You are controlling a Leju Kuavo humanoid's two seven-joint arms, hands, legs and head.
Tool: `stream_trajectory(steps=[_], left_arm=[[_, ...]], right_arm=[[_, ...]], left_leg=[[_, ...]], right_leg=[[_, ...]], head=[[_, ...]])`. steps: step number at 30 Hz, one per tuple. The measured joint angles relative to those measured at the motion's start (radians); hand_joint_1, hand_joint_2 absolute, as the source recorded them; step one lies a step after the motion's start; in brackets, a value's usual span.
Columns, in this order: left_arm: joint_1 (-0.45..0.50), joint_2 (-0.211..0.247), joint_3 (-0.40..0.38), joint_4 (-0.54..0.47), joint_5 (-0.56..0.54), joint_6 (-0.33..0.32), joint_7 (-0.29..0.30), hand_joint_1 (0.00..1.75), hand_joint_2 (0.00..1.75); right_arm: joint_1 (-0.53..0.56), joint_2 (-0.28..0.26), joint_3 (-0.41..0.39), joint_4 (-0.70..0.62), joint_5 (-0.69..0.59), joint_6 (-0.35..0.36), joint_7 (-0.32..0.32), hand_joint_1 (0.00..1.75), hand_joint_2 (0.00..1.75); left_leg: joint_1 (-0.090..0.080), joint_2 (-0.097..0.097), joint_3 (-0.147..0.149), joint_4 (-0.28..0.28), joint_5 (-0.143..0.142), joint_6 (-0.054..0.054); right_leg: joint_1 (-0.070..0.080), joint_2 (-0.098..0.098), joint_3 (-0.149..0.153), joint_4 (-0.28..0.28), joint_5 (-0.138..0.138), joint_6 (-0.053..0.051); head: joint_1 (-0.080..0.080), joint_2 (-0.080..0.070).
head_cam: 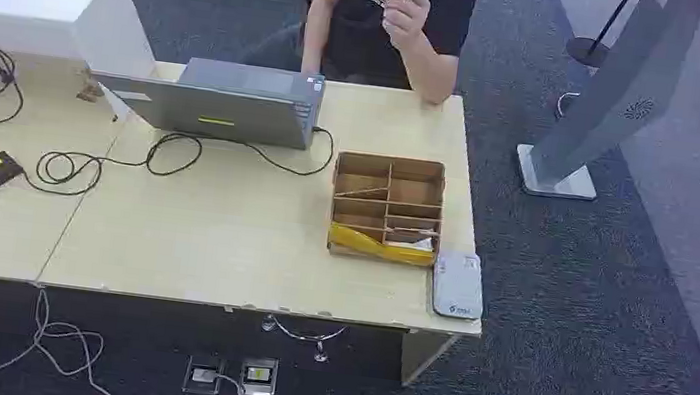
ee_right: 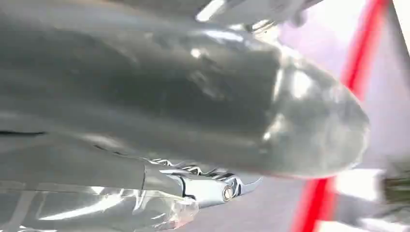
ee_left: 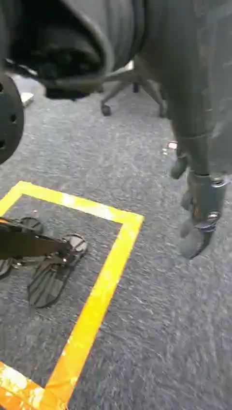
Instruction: Pass the card to the sensor for recognition and then transmit it.
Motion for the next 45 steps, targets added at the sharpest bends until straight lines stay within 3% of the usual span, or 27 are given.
stream_trajectory(steps=[3, 9, 11, 14, 16, 19, 22, 25, 31, 32, 39, 43, 45], left_arm=[[-0.001, 0.001, 0.000, 0.000, -0.002, -0.001, -0.002, 0.00, 0.00], [-0.001, 0.001, 0.000, 0.000, -0.010, -0.002, -0.006, 0.00, 0.00], [-0.003, 0.001, 0.000, 0.000, -0.015, -0.005, -0.008, 0.00, 0.00], [-0.003, 0.001, -0.001, 0.000, -0.021, -0.017, -0.015, 0.00, 0.00], [-0.004, 0.003, -0.002, 0.000, -0.029, -0.026, -0.020, 0.00, 0.00], [-0.005, 0.005, -0.006, 0.000, -0.041, -0.044, -0.030, 0.00, 0.00], [-0.005, 0.009, -0.008, 0.000, -0.050, -0.058, -0.041, 0.00, 0.00], [-0.006, 0.014, -0.014, 0.000, -0.051, -0.059, -0.048, 0.00, 0.00], [-0.005, 0.021, -0.026, 0.000, -0.060, -0.069, -0.055, 0.00, 0.00], [-0.006, 0.022, -0.028, 0.000, -0.061, -0.074, -0.057, 0.00, 0.00], [-0.006, 0.029, -0.034, 0.000, -0.068, -0.091, -0.077, 0.00, 0.00], [-0.005, 0.029, -0.043, 0.000, -0.068, -0.090, -0.089, 0.00, 0.00], [-0.005, 0.029, -0.048, 0.000, -0.068, -0.089, -0.092, 0.00, 0.00]], right_arm=[[-0.061, -0.037, 0.016, -0.019, -0.007, 0.011, -0.002, 0.00, 0.00], [-0.163, -0.049, 0.067, -0.077, -0.050, 0.170, -0.049, 0.00, 0.00], [-0.185, -0.048, 0.111, -0.129, -0.100, 0.145, -0.018, 0.00, 0.00], [-0.177, -0.031, 0.191, -0.273, -0.188, 0.053, 0.038, 0.00, 0.00], [-0.163, -0.020, 0.247, -0.366, -0.195, 0.052, 0.040, 0.00, 0.00], [-0.163, -0.003, 0.338, -0.453, -0.175, 0.126, 0.006, 0.00, 0.00], [-0.176, 0.010, 0.456, -0.474, -0.089, 0.261, -0.090, 0.00, 0.00], [-0.191, 0.025, 0.569, -0.475, -0.014, 0.291, -0.142, 0.00, 0.00], [-0.202, 0.069, 0.748, -0.487, 0.174, 0.151, -0.168, 0.00, 0.00], [-0.201, 0.077, 0.776, -0.491, 0.210, 0.129, -0.169, 0.00, 1.75], [-0.198, 0.125, 0.954, -0.518, 0.405, -0.008, -0.166, 0.00, 1.75], [-0.203, 0.159, 1.055, -0.521, 0.690, -0.303, -0.172, 0.00, 1.75], [-0.205, 0.176, 1.100, -0.518, 0.762, -0.378, -0.191, 0.00, 1.75]], left_leg=[[0.002, -0.005, -0.001, 0.000, 0.001, 0.001], [0.001, -0.004, -0.001, 0.000, 0.001, 0.001], [0.001, -0.005, -0.002, 0.000, 0.001, 0.001], [0.002, -0.007, -0.002, 0.000, 0.002, 0.002], [0.002, -0.006, -0.002, 0.000, 0.002, 0.002], [0.002, -0.005, -0.002, 0.000, 0.002, 0.002], [0.003, -0.005, -0.002, 0.000, 0.002, 0.001], [0.003, -0.008, -0.002, 0.000, 0.002, 0.001], [0.004, -0.009, -0.003, 0.000, 0.002, 0.001], [0.004, -0.009, -0.003, 0.000, 0.002, 0.001], [0.004, -0.009, -0.004, 0.000, 0.002, 0.001], [0.005, -0.008, -0.003, 0.000, 0.002, 0.001], [0.005, -0.008, -0.003, 0.000, 0.002, 0.001]], right_leg=[[0.003, -0.005, 0.002, 0.000, 0.000, 0.000], [0.001, -0.005, 0.001, 0.000, 0.000, 0.000], [0.002, -0.006, 0.002, 0.000, 0.000, 0.000], [0.002, -0.008, 0.002, 0.000, 0.000, 0.000], [0.003, -0.007, 0.002, 0.000, 0.000, 0.000], [0.003, -0.005, 0.002, 0.001, 0.000, 0.000], [0.004, -0.006, 0.002, 0.001, 0.000, 0.000], [0.004, -0.008, 0.002, 0.001, 0.000, 0.000], [0.004, -0.009, 0.002, 0.001, 0.000, 0.000], [0.005, -0.008, 0.002, 0.001, 0.000, 0.000], [0.005, -0.009, 0.001, 0.001, 0.000, 0.000], [0.005, -0.007, 0.001, 0.001, 0.000, 0.000], [0.005, -0.007, 0.001, 0.001, 0.000, 0.000]], head=[[0.001, 0.000], [0.001, 0.000], [0.001, 0.000], [0.000, 0.000], [0.000, 0.000], [0.001, 0.000], [0.001, 0.000], [0.000, 0.000], [0.000, 0.000], [0.001, 0.000], [0.001, 0.000], [0.001, 0.000], [0.002, 0.000]])
